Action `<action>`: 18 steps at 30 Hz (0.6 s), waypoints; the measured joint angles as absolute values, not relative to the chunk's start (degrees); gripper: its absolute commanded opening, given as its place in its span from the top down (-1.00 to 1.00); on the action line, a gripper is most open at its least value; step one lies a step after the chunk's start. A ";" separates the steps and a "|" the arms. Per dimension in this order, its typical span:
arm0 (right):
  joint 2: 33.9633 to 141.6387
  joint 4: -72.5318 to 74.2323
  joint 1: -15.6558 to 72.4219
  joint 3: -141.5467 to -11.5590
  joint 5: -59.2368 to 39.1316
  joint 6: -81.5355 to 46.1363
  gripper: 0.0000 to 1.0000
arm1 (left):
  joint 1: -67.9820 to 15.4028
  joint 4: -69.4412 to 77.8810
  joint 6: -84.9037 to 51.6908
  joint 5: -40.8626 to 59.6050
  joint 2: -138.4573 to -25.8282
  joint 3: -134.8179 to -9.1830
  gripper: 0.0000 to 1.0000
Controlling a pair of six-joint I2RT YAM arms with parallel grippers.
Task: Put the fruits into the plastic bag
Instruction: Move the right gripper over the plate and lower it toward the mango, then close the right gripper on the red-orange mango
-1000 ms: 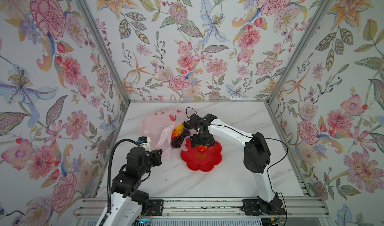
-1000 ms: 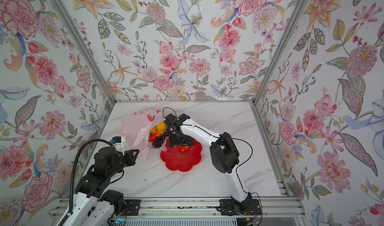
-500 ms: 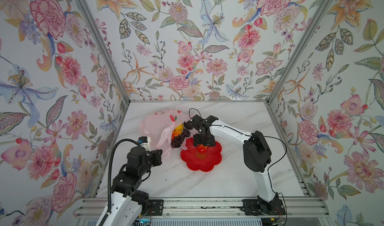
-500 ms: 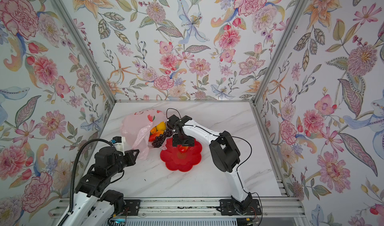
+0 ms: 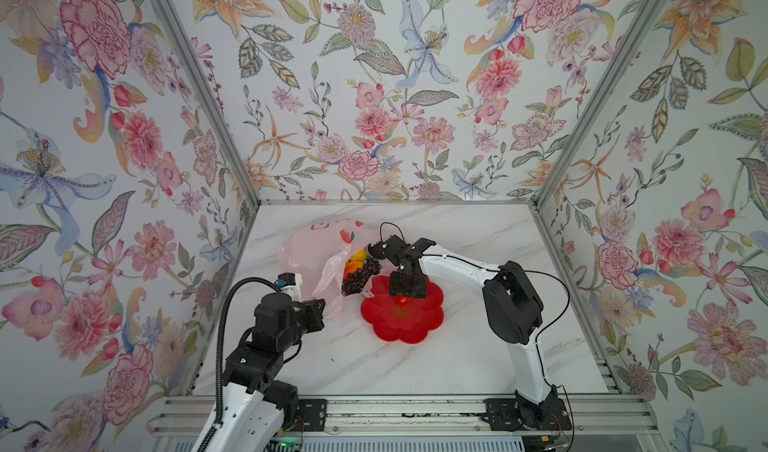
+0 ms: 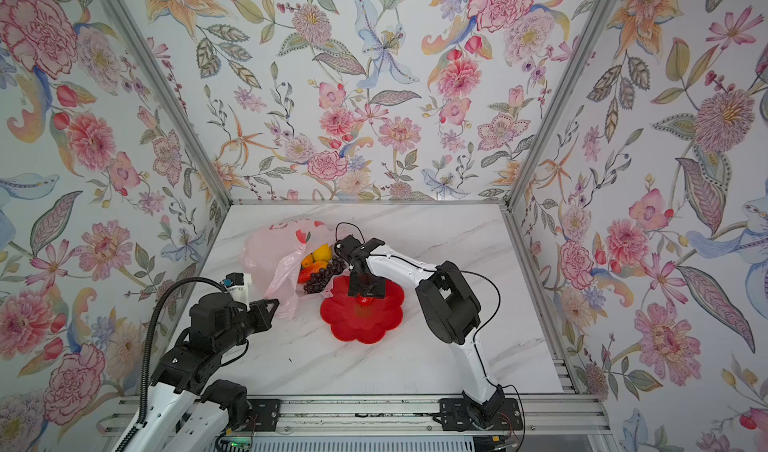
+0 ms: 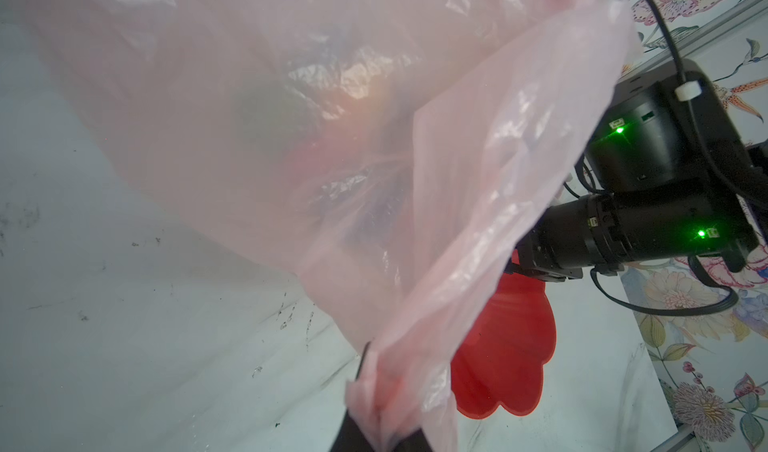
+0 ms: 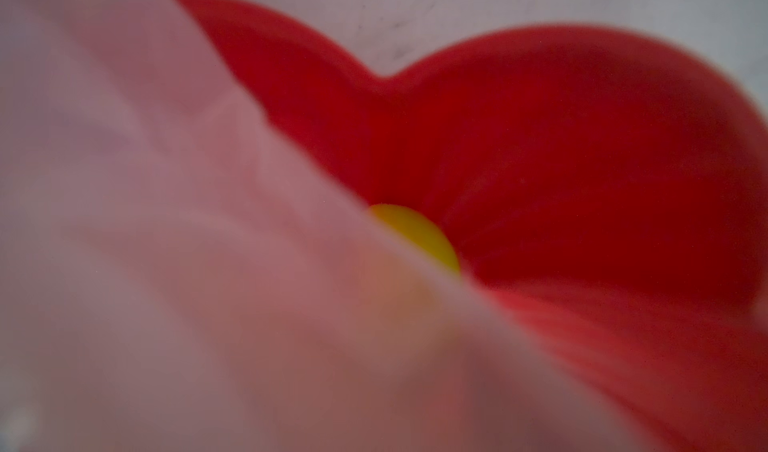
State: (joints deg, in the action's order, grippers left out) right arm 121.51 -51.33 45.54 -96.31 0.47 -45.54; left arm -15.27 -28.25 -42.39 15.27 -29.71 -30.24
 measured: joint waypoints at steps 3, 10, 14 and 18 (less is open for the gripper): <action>121.51 -51.05 45.25 -96.16 0.47 -45.56 -0.25 | -15.27 -28.23 -42.39 15.44 -29.82 -30.24 1.00; 121.73 -50.04 44.91 -96.16 0.45 -45.50 -0.10 | -15.27 -28.25 -42.39 15.94 -30.06 -30.22 1.00; 121.86 -49.69 44.91 -96.16 0.25 -45.47 -0.02 | -15.27 -28.25 -42.39 15.94 -30.06 -30.22 1.00; 121.86 -49.32 44.91 -96.14 0.03 -45.28 0.06 | -15.27 -28.23 -42.39 15.94 -30.26 -30.22 1.00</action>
State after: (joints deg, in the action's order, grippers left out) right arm 121.86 -49.32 44.91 -96.14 0.03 -45.28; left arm -15.27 -28.23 -42.39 15.94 -30.26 -30.22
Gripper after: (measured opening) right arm 0.491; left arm 0.047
